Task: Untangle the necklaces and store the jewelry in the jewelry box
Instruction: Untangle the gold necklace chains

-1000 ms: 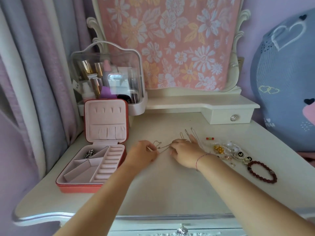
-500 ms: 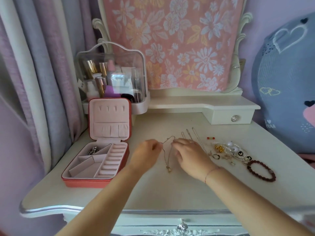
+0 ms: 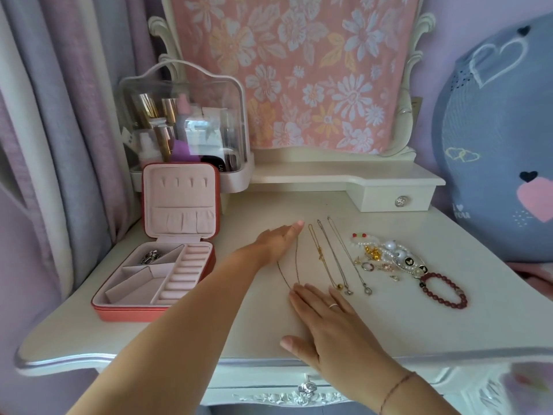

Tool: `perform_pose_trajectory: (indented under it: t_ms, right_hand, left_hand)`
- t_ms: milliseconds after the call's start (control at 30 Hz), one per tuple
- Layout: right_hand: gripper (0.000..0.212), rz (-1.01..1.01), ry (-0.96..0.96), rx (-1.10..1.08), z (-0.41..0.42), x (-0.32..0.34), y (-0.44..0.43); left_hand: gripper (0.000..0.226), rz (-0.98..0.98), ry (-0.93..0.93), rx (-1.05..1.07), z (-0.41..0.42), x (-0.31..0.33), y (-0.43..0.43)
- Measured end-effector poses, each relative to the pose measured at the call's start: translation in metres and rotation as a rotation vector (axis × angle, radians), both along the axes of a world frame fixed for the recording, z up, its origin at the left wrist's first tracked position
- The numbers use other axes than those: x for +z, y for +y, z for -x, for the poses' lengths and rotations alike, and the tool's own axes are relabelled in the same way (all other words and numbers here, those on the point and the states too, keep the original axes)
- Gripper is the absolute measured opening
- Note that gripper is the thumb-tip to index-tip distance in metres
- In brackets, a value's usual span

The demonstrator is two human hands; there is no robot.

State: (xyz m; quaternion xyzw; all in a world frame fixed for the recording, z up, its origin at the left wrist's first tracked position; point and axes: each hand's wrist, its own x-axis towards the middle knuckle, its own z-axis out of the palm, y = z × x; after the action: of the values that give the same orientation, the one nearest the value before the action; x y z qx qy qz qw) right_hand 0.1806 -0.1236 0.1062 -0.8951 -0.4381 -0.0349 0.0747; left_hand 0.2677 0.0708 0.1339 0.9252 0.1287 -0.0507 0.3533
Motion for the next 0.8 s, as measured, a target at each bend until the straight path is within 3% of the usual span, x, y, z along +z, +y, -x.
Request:
perform_pose_trajectory:
  t_ms: [67, 267, 667, 800]
  right_hand:
    - [0.074, 0.004, 0.031, -0.047, 0.001, -0.007, -0.003]
    - [0.078, -0.054, -0.023, -0.172, 0.003, -0.016, -0.003]
    - [0.079, -0.108, 0.061, -0.226, 0.008, -0.015, -0.005]
    - [0.078, -0.120, 0.048, -0.245, 0.007, -0.017, -0.005]
  left_hand:
    - [0.077, 0.009, 0.008, 0.020, -0.008, 0.000, 0.003]
    - [0.092, 0.053, 0.001, 0.072, -0.025, -0.003, 0.005]
    - [0.081, 0.171, -0.072, 0.090, -0.034, -0.011, 0.009]
    - [0.078, 0.118, -0.067, 0.069, -0.033, -0.011, 0.006]
